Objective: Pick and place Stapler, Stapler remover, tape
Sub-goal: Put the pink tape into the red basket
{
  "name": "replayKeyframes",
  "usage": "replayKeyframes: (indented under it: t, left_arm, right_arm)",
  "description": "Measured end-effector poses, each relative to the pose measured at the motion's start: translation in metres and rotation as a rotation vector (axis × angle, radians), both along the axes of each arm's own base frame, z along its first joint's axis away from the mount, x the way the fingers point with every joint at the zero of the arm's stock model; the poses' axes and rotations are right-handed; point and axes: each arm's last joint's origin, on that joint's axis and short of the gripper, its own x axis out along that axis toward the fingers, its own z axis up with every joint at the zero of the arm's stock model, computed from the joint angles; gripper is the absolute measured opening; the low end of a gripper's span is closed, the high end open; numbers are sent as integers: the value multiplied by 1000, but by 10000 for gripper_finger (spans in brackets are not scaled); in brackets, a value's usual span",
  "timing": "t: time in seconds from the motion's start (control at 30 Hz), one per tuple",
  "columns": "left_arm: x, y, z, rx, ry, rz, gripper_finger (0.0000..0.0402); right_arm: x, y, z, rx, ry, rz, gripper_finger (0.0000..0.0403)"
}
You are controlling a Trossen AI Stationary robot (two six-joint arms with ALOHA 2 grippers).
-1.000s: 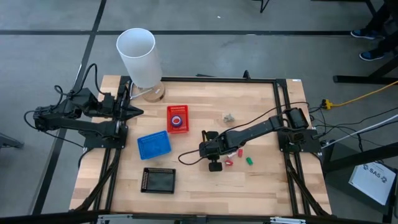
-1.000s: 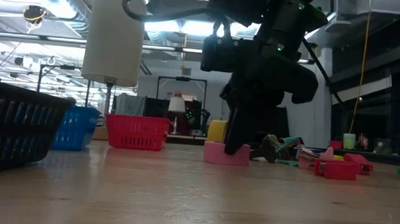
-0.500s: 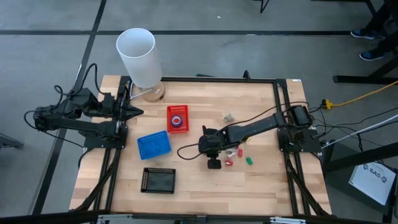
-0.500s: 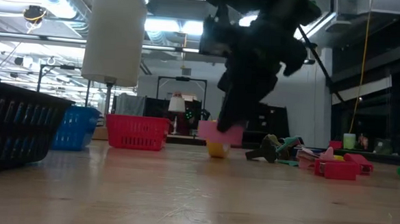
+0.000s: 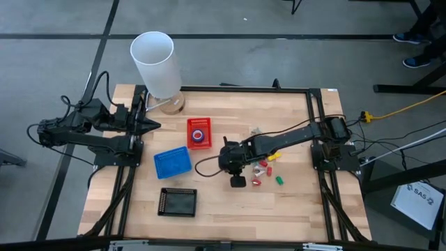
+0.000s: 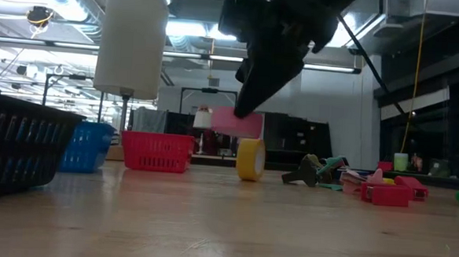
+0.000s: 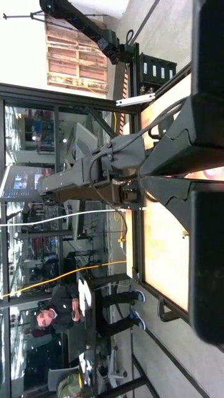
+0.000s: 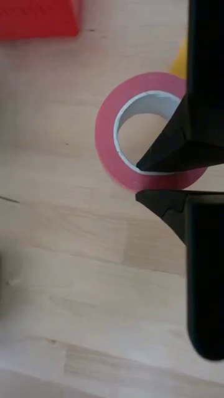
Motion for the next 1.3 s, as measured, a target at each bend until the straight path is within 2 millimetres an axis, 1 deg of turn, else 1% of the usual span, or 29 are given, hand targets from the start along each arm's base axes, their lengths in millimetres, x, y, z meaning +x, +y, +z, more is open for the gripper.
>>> replayKeyframes:
  t: [0.13,0.33,0.53,0.87,1.3]
  left_arm:
    - [0,0,0,0,0,0,12]
    - [0,0,0,0,0,0,8]
    - [0,0,0,0,0,0,13]
    - [0,0,0,0,0,0,10]
    - [0,0,0,0,0,0,9]
  right_arm:
    - [5,-6,15,5,-8,-46,29]
    - [12,-6,30,0,-58,-70,29]
    - [15,-6,39,5,-83,-71,29]
    - [19,-6,48,11,-115,-77,29]
    - [19,-9,48,23,-114,-103,29]
